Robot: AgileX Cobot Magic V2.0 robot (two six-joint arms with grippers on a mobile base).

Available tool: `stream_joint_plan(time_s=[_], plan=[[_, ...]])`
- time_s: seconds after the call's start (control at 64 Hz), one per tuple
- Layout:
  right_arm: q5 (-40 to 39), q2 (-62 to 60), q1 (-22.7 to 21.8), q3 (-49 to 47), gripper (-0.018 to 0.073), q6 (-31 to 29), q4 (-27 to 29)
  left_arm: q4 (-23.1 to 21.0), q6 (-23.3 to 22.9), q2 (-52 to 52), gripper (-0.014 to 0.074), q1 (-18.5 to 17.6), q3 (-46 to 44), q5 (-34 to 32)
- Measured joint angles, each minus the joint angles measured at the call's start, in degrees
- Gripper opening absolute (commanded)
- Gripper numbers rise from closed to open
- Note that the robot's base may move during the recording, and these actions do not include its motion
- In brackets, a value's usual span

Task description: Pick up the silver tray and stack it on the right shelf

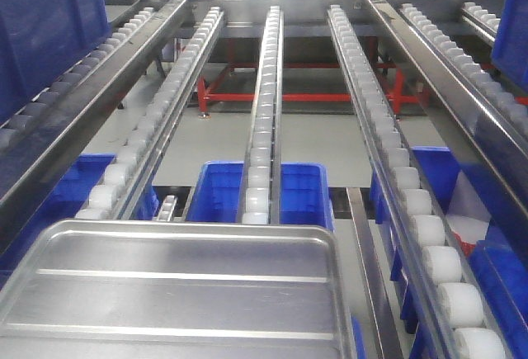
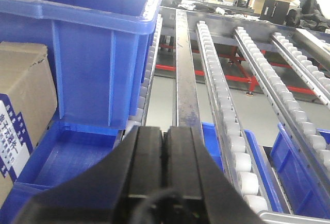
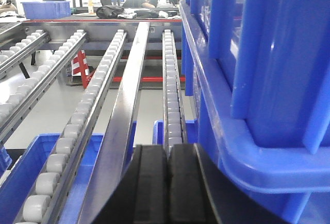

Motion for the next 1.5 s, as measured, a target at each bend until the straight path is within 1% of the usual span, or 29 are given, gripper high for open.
stream_joint_plan(time_s=[0.968,1.031,1.124,1.187,1.234,1.265,1.296,1.359,1.421,1.468,1.499], plan=[[-0.3,0.0,0.0,0.0,0.0057,0.0,0.0,0.0,0.0,0.0,-0.0093,0.0,0.0,0.0],[-0.8,0.0,0.0,0.0,0.0057,0.0,0.0,-0.5,0.0,0.0,-0.0093,0.0,0.0,-1.4],[-3.6,0.0,0.0,-0.1,0.0057,0.0,0.1,-1.1,0.0,0.0,-0.0093,0.0,0.0,-5.8],[-4.0,0.0,0.0,-2.2,0.0057,0.0,0.4,0.4,0.0,0.0,-0.0093,0.0,-0.5,-7.7],[-4.0,0.0,0.0,-4.6,0.0057,0.0,0.5,4.0,0.0,0.0,-0.0093,0.0,-2.3,-7.5],[-3.5,0.0,0.0,-6.6,0.0057,0.0,0.5,7.5,0.0,0.0,-0.0093,0.5,-3.9,-7.2],[-2.5,0.0,0.0,-9.4,0.0057,0.0,0.5,11.0,0.0,0.0,-0.0093,0.1,-6.5,-6.6],[0.0,0.0,0.0,-15.0,0.0057,0.0,0.5,15.0,-0.1,0.5,-0.0093,-0.8,-11.9,-5.3],[3.7,1.4,0.4,-21.0,0.0057,0.0,0.5,16.7,-0.1,2.7,-0.0093,-2.0,-18.5,-2.7],[6.8,3.5,1.1,-24.9,0.0058,0.0,0.6,16.7,-0.1,4.5,-0.0093,-2.8,-22.3,-0.4],[9.2,4.9,1.6,-26.9,0.0058,0.0,0.6,15.9,-0.1,6.3,-0.0093,-3.5,-25.4,2.4]])
